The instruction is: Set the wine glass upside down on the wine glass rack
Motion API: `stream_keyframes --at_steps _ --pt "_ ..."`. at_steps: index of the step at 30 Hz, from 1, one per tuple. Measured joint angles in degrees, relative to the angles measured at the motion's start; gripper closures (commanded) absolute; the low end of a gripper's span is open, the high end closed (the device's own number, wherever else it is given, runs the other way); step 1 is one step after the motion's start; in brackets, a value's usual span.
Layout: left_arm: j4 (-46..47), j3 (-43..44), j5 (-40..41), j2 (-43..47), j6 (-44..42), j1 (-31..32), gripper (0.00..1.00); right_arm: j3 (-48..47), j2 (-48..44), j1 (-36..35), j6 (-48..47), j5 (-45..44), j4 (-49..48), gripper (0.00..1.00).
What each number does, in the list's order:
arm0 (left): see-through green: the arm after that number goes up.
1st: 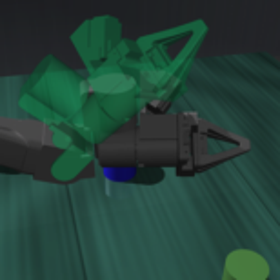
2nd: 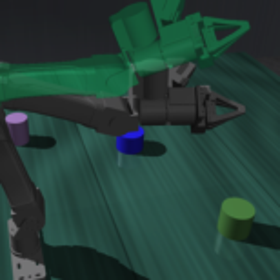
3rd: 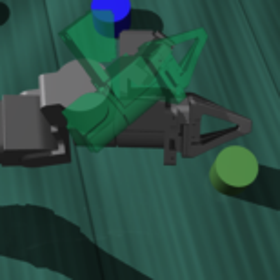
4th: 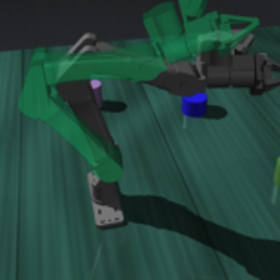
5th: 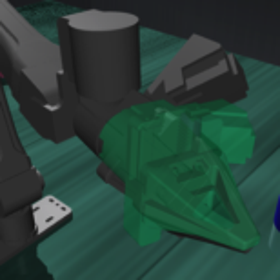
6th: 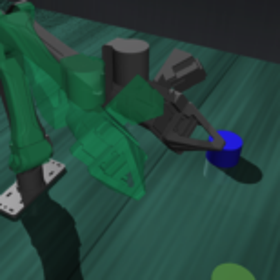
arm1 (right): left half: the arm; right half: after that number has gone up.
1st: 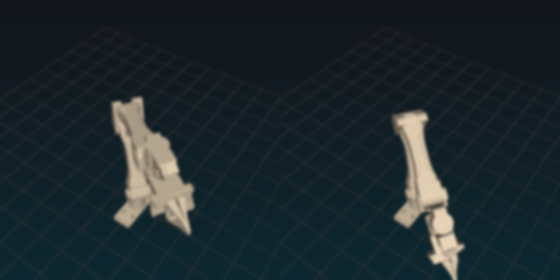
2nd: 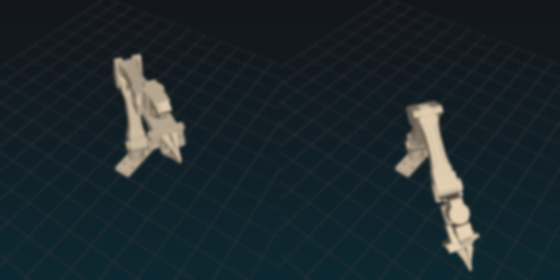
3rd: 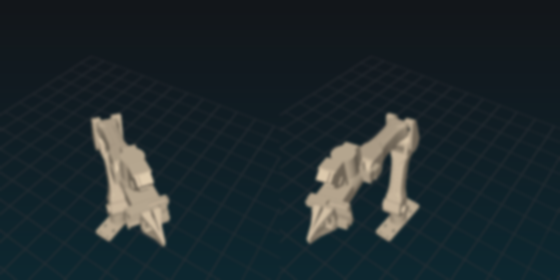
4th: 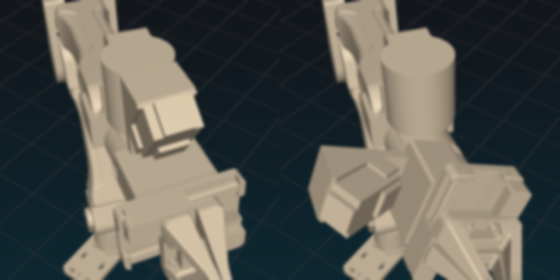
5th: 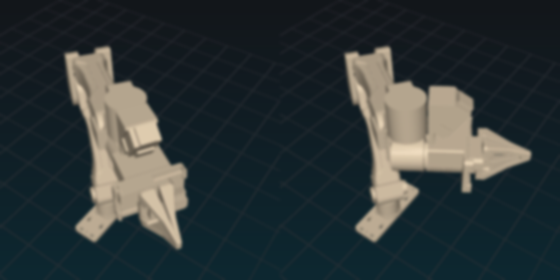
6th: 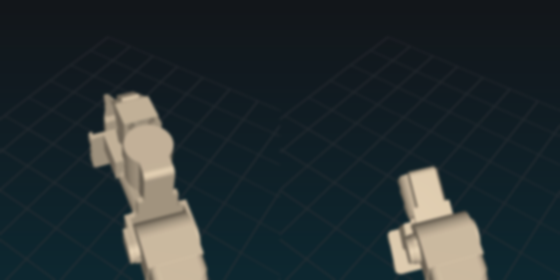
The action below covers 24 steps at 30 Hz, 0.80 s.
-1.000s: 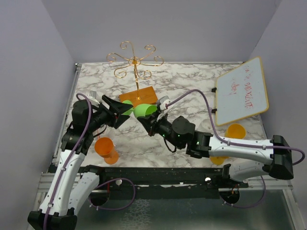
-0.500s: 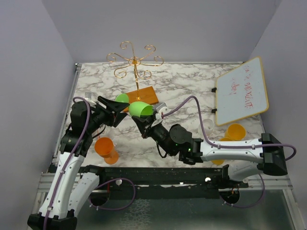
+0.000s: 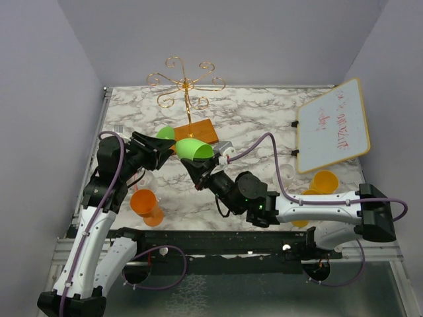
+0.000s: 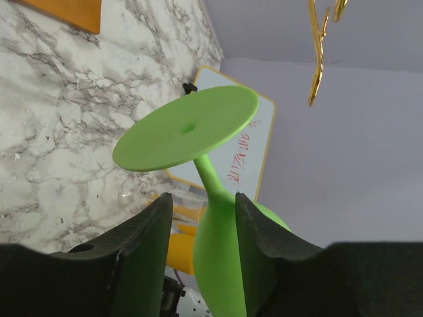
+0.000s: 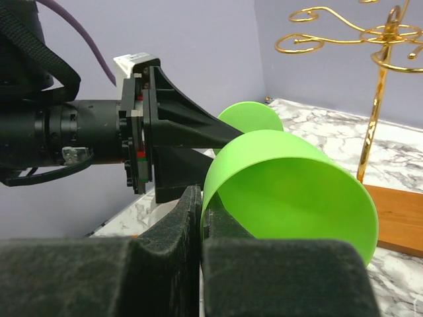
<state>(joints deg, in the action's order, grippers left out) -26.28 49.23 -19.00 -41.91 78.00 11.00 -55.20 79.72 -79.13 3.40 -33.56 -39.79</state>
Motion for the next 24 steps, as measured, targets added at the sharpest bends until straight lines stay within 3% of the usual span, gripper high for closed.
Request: stream_keyframes --at_steps 6,18,22,24 --pt "0.0 0.1 0.6 0.2 0.5 0.0 0.57 0.1 0.4 0.0 0.8 1.2 -0.9 1.0" --pt "0.0 0.1 1.6 0.9 5.4 0.0 0.89 0.3 1.4 0.0 0.0 4.8 -1.9 0.99" --pt "0.1 0.1 2.0 1.0 7.1 0.0 0.91 0.3 1.4 0.1 -0.4 5.4 -2.4 0.96" --pt "0.4 0.1 1.9 1.0 7.6 -0.1 0.87 0.3 1.4 0.2 -0.4 5.8 -2.5 0.95"
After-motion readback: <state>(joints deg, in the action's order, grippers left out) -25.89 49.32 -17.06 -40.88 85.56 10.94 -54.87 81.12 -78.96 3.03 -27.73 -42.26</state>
